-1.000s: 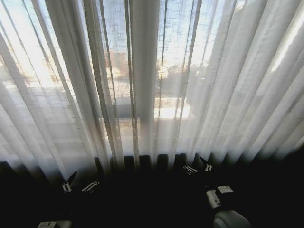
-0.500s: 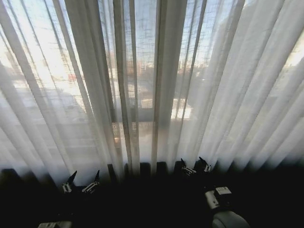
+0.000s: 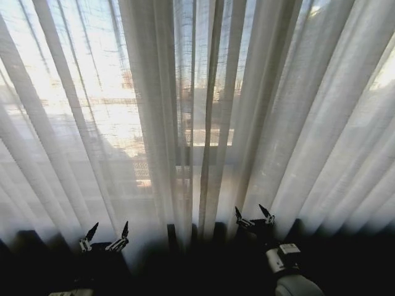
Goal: Open the curtains by pulling them apart, changing their state from closed to fully open.
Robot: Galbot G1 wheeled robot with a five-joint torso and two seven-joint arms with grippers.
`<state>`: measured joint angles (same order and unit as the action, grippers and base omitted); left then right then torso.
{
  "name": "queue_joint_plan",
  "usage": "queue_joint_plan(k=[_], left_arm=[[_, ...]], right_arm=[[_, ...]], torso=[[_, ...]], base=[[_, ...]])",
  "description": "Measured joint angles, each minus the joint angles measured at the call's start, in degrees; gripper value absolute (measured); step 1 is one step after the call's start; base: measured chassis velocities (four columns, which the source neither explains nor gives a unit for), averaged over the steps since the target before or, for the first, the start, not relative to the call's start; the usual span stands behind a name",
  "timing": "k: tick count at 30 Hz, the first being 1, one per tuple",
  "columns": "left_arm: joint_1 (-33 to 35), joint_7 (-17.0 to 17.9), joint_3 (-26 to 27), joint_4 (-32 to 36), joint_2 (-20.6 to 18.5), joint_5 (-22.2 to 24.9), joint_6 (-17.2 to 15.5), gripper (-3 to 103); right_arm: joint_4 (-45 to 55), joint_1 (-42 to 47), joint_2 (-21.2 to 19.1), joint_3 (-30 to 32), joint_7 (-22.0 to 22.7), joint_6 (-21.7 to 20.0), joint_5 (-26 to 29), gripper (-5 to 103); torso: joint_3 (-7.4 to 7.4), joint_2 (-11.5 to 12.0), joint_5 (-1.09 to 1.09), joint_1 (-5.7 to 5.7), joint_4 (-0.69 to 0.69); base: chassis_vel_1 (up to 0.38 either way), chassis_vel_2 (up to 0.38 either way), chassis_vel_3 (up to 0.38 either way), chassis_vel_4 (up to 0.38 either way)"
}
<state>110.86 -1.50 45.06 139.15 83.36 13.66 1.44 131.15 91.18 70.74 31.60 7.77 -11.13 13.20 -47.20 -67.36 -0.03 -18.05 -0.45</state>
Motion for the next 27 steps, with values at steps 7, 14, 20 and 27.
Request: queue_joint_plan(k=[7, 14, 20, 27], left_arm=[[0.5, 0.0, 0.0, -0.3, 0.2, -0.2, 0.2, 100], [-0.4, 0.4, 0.2, -0.1, 0.8, -1.0, -0.6, 100], [-2.1, 0.6, -0.5, 0.5, 0.8, -2.2, -2.4, 100], [-4.2, 0.5, -1.8, 1.2, 0.5, -4.6, -4.4, 100]], right_arm=[[-3.2, -2.8, -1.0, 0.0, 0.5, -1.0, 3.3, 100], [-4.3, -3.1, -3.0, -2.0, 1.4, -1.7, 7.7, 100], [-3.2, -3.6, -3.0, -3.8, 1.0, -1.8, 9.8, 100], [-6.0, -8.9, -3.2, -10.5, 1.3, -2.0, 10.0, 100]], torso=[[0.02, 0.0, 0.1, 0.07, 0.01], [0.03, 0.0, 0.04, 0.12, 0.01], [0.01, 0.0, 0.02, 0.06, 0.01], [0.02, 0.0, 0.04, 0.07, 0.01]], base=[[-0.012, 0.024, 0.035, -0.022], [-0.006, -0.07, -0.004, 0.055], [0.0, 0.0, 0.0, 0.0], [0.0, 0.0, 0.0, 0.0]])
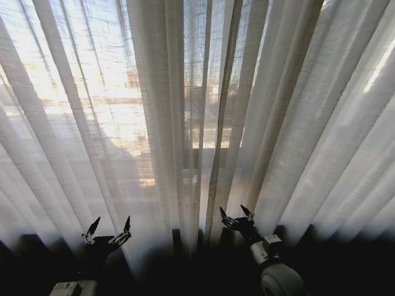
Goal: Open the curtains by pulling them apart, changing their state from closed to fully open.
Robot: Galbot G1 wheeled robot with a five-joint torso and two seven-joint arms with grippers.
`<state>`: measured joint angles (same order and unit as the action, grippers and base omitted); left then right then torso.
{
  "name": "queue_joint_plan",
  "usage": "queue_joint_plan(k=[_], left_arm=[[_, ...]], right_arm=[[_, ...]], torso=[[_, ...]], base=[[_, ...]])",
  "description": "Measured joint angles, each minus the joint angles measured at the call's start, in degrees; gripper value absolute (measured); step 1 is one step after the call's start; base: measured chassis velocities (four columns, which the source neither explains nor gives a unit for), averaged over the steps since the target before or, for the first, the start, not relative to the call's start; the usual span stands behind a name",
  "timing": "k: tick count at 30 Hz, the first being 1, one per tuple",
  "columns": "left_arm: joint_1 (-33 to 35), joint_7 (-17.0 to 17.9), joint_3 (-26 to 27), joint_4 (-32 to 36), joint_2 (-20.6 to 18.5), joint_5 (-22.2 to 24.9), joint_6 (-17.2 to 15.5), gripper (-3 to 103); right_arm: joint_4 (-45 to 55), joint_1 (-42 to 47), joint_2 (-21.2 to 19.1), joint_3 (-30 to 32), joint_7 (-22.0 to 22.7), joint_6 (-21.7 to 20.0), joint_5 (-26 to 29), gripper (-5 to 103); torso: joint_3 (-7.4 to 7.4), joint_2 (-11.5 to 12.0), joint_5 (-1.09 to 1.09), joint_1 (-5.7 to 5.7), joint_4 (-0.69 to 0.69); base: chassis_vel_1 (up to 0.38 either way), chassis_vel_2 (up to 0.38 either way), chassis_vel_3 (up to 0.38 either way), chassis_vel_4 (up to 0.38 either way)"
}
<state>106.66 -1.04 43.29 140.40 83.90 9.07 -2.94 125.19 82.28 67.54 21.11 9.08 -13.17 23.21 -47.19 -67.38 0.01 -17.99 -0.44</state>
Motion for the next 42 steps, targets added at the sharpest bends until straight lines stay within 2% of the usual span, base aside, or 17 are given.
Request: queue_joint_plan(k=[9, 15, 20, 30, 38, 39, 41, 42], left_arm=[[-1.0, -0.2, 0.1, -0.3, 2.9, -1.6, 0.2, 100], [-0.9, -0.2, 0.5, -0.3, 3.0, -1.7, 0.2, 100], [-1.0, -0.2, 0.2, -0.5, 3.0, -2.1, 0.2, 100], [-1.4, -0.2, 0.3, -2.2, 3.6, -2.5, 1.3, 100], [-1.3, -0.3, 0.3, -2.8, 3.7, -2.5, 1.6, 100], [-1.4, -0.3, 0.3, -2.8, 3.6, -2.5, 1.6, 100], [-1.4, -0.3, 0.3, -3.0, 3.5, -2.5, 1.6, 100], [-1.4, -0.3, 0.3, -3.0, 3.5, -2.5, 1.6, 100]], right_arm=[[-8.8, -8.8, 0.9, -4.2, 1.1, 0.1, -0.1, 100], [-13.1, -13.7, 0.9, -5.0, 1.5, 0.1, -0.1, 100], [-17.0, -18.1, 1.1, -4.8, 4.1, 0.1, 0.1, 100], [-21.2, -22.7, 0.8, -4.5, 6.2, 0.1, 2.0, 100], [-25.3, -26.9, 1.0, -4.6, 6.4, 0.1, 2.5, 100], [-25.7, -27.3, 1.1, -4.6, 6.4, 0.1, 2.6, 103], [-26.5, -28.5, 1.2, -4.6, 6.4, 0.1, 3.3, 100], [-26.7, -28.7, 1.2, -4.6, 6.4, 0.1, 3.5, 95]], torso=[[0.0, 0.0, 0.01, -0.01, 0.0], [-0.01, 0.0, 0.0, 0.0, 0.0], [-0.01, 0.0, 0.0, 0.0, 0.01], [0.0, 0.0, 0.0, -0.01, 0.0], [0.0, 0.0, 0.0, 0.0, 0.0], [0.0, 0.0, 0.0, 0.0, 0.0], [0.0, 0.0, 0.0, -0.01, 0.0], [0.0, 0.0, 0.0, -0.01, 0.0]], base=[[0.0, 0.0, 0.0, 0.0], [0.0, 0.0, 0.0, 0.0], [0.0, 0.0, 0.0, 0.0], [0.0, 0.0, 0.0, 0.0], [0.0, 0.0, 0.0, 0.0], [0.0, 0.0, 0.0, 0.0], [0.0, 0.0, 0.0, 0.0], [0.0, 0.0, 0.0, 0.0]])
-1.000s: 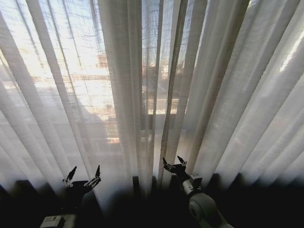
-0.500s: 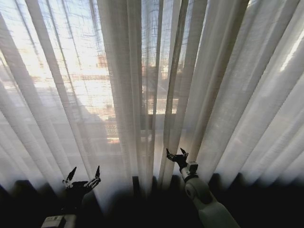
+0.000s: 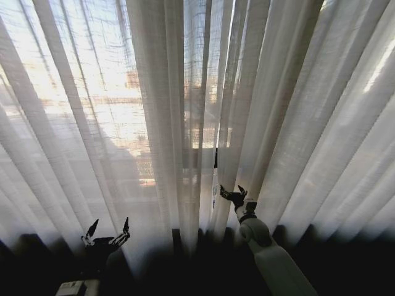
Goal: Open the curtains by pulling them apart, changing their state from closed to fully open.
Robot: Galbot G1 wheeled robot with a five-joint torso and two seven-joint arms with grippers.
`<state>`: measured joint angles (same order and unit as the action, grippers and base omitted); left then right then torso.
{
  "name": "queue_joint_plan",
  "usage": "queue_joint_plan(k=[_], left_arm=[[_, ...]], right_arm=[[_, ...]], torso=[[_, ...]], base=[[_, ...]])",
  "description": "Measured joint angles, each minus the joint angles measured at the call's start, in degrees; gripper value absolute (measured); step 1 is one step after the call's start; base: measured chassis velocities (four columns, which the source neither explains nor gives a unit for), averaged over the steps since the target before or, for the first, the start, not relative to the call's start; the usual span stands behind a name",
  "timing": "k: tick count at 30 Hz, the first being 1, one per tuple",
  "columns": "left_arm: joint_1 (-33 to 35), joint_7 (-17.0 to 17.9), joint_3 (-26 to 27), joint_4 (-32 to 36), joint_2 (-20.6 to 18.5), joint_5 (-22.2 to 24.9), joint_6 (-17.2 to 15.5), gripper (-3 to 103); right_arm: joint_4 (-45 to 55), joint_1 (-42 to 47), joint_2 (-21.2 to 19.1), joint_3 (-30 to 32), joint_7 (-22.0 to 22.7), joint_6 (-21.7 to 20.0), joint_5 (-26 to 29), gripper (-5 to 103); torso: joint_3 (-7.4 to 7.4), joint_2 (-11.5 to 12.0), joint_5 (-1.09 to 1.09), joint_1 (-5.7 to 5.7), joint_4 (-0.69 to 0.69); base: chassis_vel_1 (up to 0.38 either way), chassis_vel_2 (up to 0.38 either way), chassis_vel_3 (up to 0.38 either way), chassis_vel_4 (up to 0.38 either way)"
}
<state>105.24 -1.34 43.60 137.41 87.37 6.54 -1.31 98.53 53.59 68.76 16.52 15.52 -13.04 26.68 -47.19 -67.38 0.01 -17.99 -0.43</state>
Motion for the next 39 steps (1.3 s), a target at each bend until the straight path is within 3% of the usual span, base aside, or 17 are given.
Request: queue_joint_plan(k=[3, 5, 9, 11, 17, 20, 24, 39], left_arm=[[0.1, 0.0, 0.1, -0.2, -0.2, 0.0, 0.2, 100], [0.1, -0.1, 0.2, -0.3, -0.3, 0.0, 0.3, 100], [0.2, -0.1, 0.6, -0.6, -0.2, 0.0, 0.9, 100], [0.2, -0.1, 0.6, -0.6, -0.2, 0.0, 0.9, 100], [0.3, -0.1, 1.0, -0.8, -0.4, 0.0, 1.0, 100], [0.2, -0.1, 1.2, -0.8, -0.4, 0.1, 1.0, 100], [0.2, -0.1, 1.3, -0.7, 0.0, 0.2, 1.1, 100], [0.6, -0.3, 0.8, -0.4, 0.8, -0.3, 1.3, 100]], right_arm=[[-0.1, -0.4, -0.1, 0.0, -0.1, 0.0, 0.2, 80], [0.0, -0.4, -0.1, 0.0, -0.2, 0.0, 0.2, 80], [0.6, -0.5, 0.0, -0.1, -0.4, 0.1, 0.3, 57], [0.7, -0.5, 0.0, -0.2, -0.4, 0.1, 0.3, 57], [1.9, -0.4, 0.2, -0.6, -0.4, 0.2, 0.6, 30], [2.3, -0.3, 0.0, -0.7, -0.5, 0.2, 0.7, 25], [2.7, -0.1, -0.4, -0.7, -0.5, 0.2, 0.7, 4], [4.0, 1.0, -0.7, -0.6, -1.3, 0.2, 2.3, 0]], torso=[[0.0, 0.0, 0.0, 0.0, -0.01], [0.0, 0.0, 0.01, 0.0, -0.01], [0.0, 0.0, 0.0, 0.0, 0.0], [0.0, 0.0, -0.01, 0.0, 0.0], [0.0, 0.0, 0.0, 0.0, 0.0], [0.0, 0.0, 0.0, 0.0, 0.0], [0.0, 0.0, 0.0, 0.0, -0.01], [0.0, 0.0, 0.01, 0.0, -0.01]], base=[[0.0, 0.0, 0.0, 0.0], [0.0, 0.0, 0.0, 0.0], [0.0, 0.0, 0.0, 0.0], [0.0, 0.0, 0.0, 0.0], [0.0, 0.0, 0.0, 0.0], [0.0, 0.0, 0.0, 0.0], [0.0, 0.0, 0.0, 0.0], [0.0, 0.0, 0.0, 0.0]])
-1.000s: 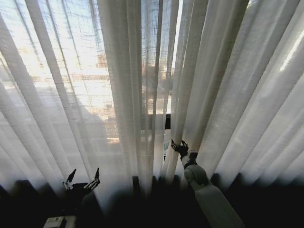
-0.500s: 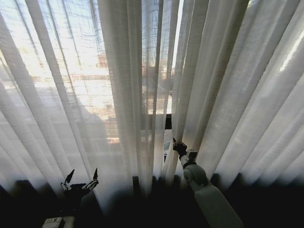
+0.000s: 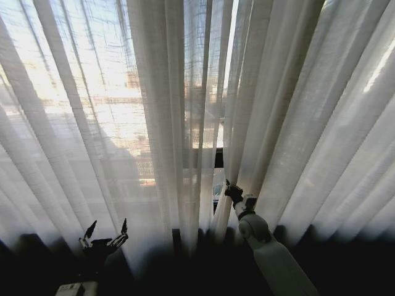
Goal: Open the curtains by pulling them apart, changing their state from closed to fully open.
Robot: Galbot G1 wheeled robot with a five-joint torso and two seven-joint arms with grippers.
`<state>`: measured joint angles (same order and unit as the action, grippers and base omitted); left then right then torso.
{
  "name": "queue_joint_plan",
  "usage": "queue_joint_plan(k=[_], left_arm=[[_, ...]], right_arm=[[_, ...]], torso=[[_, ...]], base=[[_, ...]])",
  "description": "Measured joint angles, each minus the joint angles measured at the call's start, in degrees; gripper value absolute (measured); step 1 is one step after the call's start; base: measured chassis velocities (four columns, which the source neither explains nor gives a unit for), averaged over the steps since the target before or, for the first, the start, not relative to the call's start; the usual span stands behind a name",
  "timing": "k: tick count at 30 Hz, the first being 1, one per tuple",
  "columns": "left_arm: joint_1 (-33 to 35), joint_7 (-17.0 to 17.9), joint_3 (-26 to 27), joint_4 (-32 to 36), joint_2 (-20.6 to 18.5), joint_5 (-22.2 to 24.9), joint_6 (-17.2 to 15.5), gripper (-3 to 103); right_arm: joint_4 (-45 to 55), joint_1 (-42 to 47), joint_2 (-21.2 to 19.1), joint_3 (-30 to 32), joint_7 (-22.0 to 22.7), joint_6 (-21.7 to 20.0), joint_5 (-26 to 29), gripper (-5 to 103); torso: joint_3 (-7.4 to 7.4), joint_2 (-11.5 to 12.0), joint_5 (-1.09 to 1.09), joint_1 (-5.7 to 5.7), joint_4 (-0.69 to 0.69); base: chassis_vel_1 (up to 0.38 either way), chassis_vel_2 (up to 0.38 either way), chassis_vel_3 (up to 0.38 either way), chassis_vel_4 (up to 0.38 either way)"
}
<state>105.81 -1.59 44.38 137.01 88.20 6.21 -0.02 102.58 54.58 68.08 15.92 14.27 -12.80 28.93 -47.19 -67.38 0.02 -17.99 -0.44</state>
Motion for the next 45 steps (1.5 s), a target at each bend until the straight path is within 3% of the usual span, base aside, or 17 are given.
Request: queue_joint_plan(k=[21, 45], left_arm=[[1.1, -1.6, -0.1, -0.2, 0.8, -0.9, 1.4, 100], [1.3, -2.5, -0.4, -1.9, 1.5, -1.2, 3.5, 100]], right_arm=[[1.0, 2.1, 0.0, 2.4, -2.0, -0.1, 0.2, 0], [1.7, 3.8, 0.2, 4.3, -2.2, 0.0, 0.0, 0]], torso=[[0.0, 0.0, 0.0, 0.0, 0.0], [0.0, 0.0, -0.01, 0.0, 0.0]], base=[[-0.082, -0.075, 0.075, 0.08], [-0.336, -0.328, 0.321, 0.33]])
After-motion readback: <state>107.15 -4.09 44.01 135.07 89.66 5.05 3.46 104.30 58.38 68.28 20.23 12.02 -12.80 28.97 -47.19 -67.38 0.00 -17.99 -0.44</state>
